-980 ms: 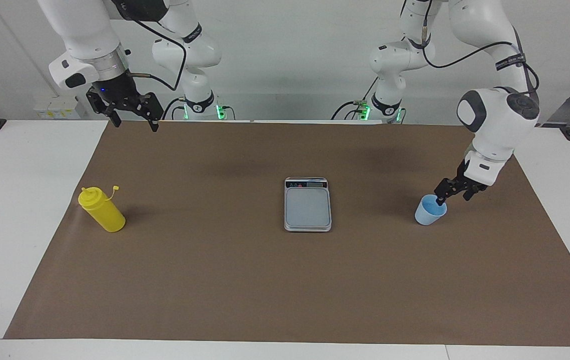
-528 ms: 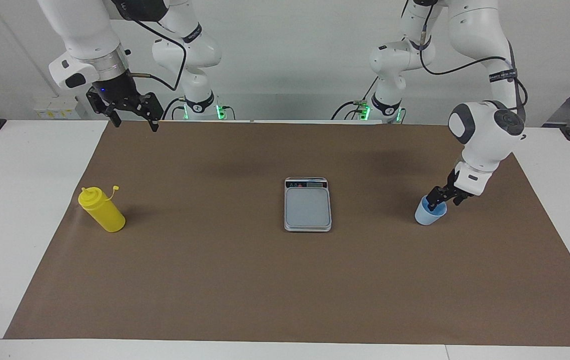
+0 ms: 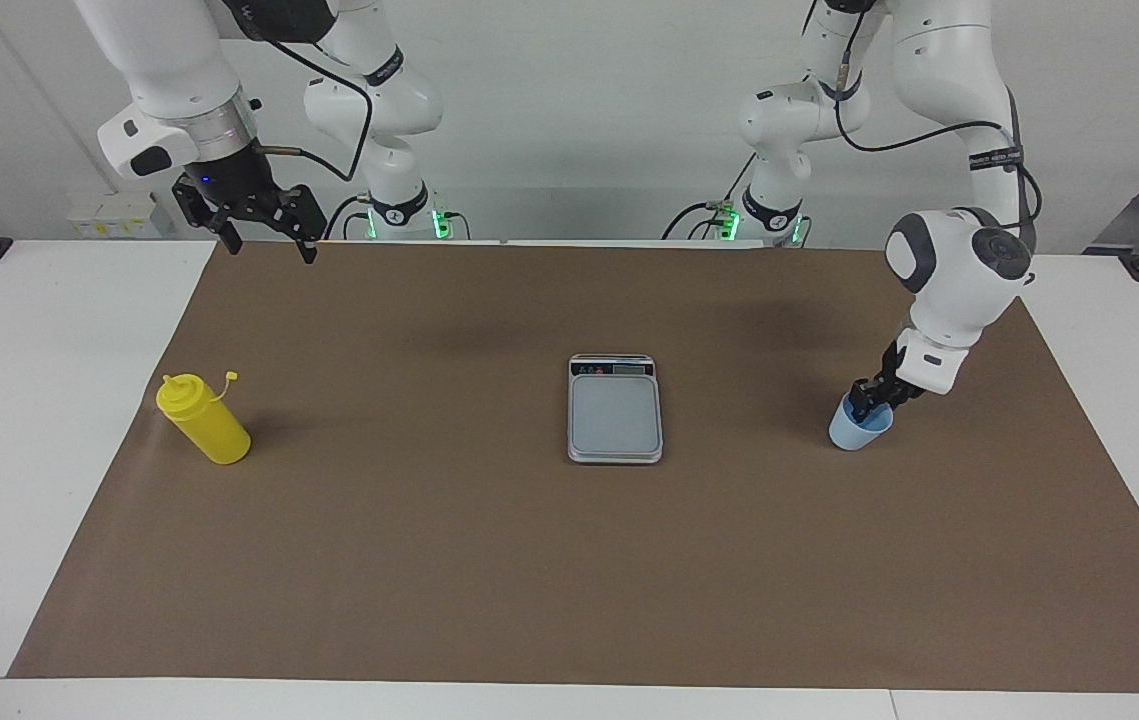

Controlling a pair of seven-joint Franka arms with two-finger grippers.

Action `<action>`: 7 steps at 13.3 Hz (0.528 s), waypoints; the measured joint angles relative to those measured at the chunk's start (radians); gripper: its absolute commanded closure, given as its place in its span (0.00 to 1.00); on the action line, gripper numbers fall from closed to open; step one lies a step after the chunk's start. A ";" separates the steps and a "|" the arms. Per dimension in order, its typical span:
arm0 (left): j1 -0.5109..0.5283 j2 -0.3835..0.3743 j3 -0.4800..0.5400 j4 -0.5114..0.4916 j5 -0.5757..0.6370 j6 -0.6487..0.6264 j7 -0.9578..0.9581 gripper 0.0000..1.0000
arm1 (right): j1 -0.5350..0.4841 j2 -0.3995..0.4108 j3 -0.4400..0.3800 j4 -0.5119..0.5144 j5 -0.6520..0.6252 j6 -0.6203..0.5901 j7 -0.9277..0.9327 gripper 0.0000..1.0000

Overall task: Pour seasoning into cup on scale with both arms
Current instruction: 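Grasp the light-blue cup with the left gripper, then carry the cup with the left gripper onto the scale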

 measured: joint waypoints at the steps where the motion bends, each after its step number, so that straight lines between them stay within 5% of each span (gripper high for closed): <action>1: -0.001 0.000 0.000 0.000 0.000 0.000 0.000 1.00 | 0.000 0.000 0.000 0.000 0.000 0.000 0.000 0.00; 7: -0.019 0.002 -0.003 0.123 -0.002 -0.136 0.000 1.00 | 0.000 0.000 0.000 0.000 0.000 0.000 0.000 0.00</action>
